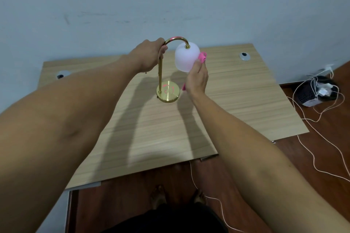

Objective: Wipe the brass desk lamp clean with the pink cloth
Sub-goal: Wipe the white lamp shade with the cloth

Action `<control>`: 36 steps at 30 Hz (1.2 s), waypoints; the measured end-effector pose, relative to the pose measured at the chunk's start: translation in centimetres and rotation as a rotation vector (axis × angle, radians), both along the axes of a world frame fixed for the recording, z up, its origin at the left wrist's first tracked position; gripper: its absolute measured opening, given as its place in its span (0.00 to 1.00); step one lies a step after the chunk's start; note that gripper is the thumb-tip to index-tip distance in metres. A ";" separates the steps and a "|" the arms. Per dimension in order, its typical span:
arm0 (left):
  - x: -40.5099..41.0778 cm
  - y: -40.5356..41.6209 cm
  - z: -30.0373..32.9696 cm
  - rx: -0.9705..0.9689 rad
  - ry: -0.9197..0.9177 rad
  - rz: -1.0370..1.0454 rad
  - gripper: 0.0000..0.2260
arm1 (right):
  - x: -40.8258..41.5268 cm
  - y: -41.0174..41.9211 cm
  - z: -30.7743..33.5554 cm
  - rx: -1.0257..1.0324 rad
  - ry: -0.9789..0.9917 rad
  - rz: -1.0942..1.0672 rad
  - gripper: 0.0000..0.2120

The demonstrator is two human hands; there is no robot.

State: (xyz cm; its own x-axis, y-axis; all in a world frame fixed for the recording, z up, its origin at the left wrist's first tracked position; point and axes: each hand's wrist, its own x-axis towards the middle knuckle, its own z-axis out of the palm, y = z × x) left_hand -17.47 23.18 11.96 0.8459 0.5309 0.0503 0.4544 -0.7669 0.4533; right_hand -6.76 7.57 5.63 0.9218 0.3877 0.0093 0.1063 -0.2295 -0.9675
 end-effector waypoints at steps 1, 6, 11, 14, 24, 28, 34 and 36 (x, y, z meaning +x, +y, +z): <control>0.0 0.0 0.0 0.001 -0.001 0.002 0.16 | 0.3 0.2 0.0 -0.010 -0.002 0.008 0.35; -0.1 -0.1 0.1 0.017 0.000 0.001 0.17 | -3.1 -0.1 -3.9 0.009 -0.194 0.147 0.27; -0.1 0.0 0.1 0.019 0.006 -0.012 0.17 | -1.0 1.8 -2.0 -0.066 -0.082 0.035 0.31; 0.0 0.0 0.1 0.015 0.014 -0.017 0.17 | 2.1 2.0 0.3 -0.027 0.127 -0.012 0.32; 0.1 0.1 -0.1 0.052 0.007 0.001 0.17 | -3.3 1.3 1.0 0.204 -0.163 0.060 0.27; 0.1 0.1 -0.2 0.044 0.001 -0.009 0.17 | -3.0 2.5 -0.8 0.122 -0.072 0.016 0.30; -0.2 0.0 -0.1 0.009 -0.007 -0.004 0.17 | -0.9 0.4 -1.2 0.154 0.251 -0.031 0.31; -0.2 -0.1 0.0 0.000 -0.003 -0.001 0.17 | -1.2 0.4 -0.2 0.140 0.094 -0.084 0.25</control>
State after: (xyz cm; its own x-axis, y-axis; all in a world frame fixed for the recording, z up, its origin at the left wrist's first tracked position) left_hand -17.70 23.13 11.91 0.8462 0.5303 0.0531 0.4522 -0.7672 0.4548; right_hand -7.92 7.95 5.44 0.9501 0.3104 -0.0300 0.0000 -0.0962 -0.9954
